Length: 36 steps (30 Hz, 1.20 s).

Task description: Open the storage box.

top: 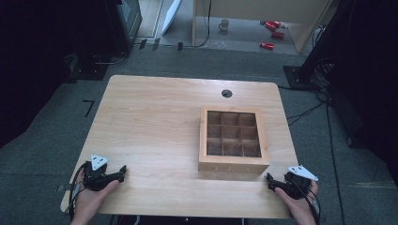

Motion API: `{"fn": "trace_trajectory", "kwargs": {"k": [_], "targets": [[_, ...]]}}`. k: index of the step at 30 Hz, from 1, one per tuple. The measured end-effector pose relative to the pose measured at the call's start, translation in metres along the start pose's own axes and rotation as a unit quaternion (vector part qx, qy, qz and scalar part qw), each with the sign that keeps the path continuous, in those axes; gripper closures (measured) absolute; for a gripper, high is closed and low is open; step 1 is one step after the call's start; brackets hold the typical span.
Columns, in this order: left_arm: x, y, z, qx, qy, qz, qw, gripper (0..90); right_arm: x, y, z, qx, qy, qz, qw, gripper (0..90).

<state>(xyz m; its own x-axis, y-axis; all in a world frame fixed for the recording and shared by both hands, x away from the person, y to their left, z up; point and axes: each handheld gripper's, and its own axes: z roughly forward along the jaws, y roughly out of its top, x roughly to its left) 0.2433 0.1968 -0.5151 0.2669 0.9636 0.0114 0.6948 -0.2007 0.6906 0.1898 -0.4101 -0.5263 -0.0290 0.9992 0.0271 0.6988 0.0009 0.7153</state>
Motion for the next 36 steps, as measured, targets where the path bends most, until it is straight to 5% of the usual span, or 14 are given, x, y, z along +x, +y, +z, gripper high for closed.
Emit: {"fn": "trace_trajectory", "kwargs": {"k": [3, 5, 11, 15, 21, 36], "targets": [[-0.002, 0.001, 0.000, -0.002, -0.003, -0.008, 1.0000, 14.4, 0.000, 0.000, 0.000, 0.000, 0.000, 0.000, 1.0000, 2.6], [-0.010, 0.007, -0.002, -0.013, -0.033, -0.018, 0.9992, 14.3, 0.000, 0.000, 0.000, 0.000, 0.000, 0.000, 1.0000, 2.7], [-0.037, 0.019, -0.006, -0.035, -0.058, -0.003, 0.9977, 14.4, 0.001, 0.000, -0.001, -0.001, 0.003, -0.002, 1.0000, 3.8], [-0.061, 0.029, -0.004, -0.045, -0.091, 0.010, 0.9948, 14.5, 0.001, 0.002, -0.005, 0.001, 0.037, 0.029, 0.9989, 6.2], [-0.084, 0.036, -0.002, -0.046, -0.112, 0.033, 0.9921, 14.7, 0.005, 0.003, -0.010, -0.001, 0.027, 0.006, 0.9996, 6.7], [-0.164, 0.058, 0.000, -0.061, -0.189, 0.085, 0.9764, 15.2, 0.009, 0.007, -0.017, -0.019, 0.040, 0.005, 0.9990, 7.2]]}}
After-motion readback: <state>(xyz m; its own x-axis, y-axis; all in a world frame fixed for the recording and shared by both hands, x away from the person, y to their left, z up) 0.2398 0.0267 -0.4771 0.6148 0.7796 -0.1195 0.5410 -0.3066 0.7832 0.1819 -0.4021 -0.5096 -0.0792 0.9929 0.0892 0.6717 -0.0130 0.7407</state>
